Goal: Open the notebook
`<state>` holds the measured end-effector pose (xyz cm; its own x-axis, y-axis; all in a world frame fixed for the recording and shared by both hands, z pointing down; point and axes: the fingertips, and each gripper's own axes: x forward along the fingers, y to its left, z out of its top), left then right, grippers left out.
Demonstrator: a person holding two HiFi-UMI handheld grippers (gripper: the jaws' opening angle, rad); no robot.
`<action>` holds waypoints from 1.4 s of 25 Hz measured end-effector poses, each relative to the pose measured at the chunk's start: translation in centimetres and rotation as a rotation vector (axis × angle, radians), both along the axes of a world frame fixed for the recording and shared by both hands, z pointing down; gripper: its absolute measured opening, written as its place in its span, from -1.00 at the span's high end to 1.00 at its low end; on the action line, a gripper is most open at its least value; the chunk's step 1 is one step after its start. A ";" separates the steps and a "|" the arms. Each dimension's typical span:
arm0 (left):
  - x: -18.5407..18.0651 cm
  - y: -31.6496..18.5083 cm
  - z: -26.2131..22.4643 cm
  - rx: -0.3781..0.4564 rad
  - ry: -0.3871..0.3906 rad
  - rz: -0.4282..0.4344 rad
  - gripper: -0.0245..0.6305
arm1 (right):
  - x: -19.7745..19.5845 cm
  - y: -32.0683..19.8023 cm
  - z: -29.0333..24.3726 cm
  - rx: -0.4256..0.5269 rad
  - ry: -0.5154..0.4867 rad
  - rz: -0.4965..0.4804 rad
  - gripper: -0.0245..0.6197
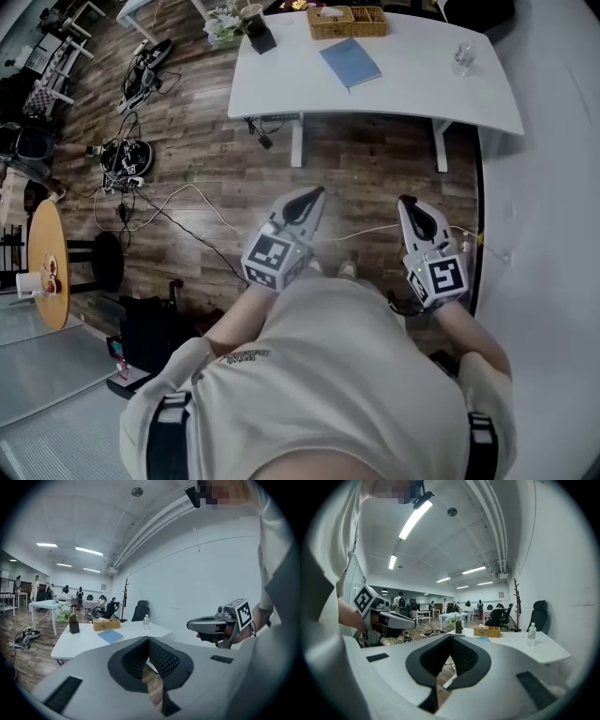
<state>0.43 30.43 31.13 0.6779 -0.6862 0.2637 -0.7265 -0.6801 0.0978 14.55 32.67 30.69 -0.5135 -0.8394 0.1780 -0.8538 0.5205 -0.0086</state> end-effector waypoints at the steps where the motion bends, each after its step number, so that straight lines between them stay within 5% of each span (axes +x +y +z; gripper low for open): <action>1: 0.3 0.0 0.0 0.003 -0.002 -0.001 0.93 | 0.3 0.0 0.0 0.001 -0.001 0.000 0.92; 16: 1.1 -1.3 0.4 0.026 0.000 -0.025 0.93 | 1.2 -1.5 0.2 0.038 0.000 -0.029 0.92; 35: -0.2 -15.6 3.9 -0.036 0.011 -0.008 0.93 | -0.5 -15.5 3.0 -0.026 0.013 -0.019 0.92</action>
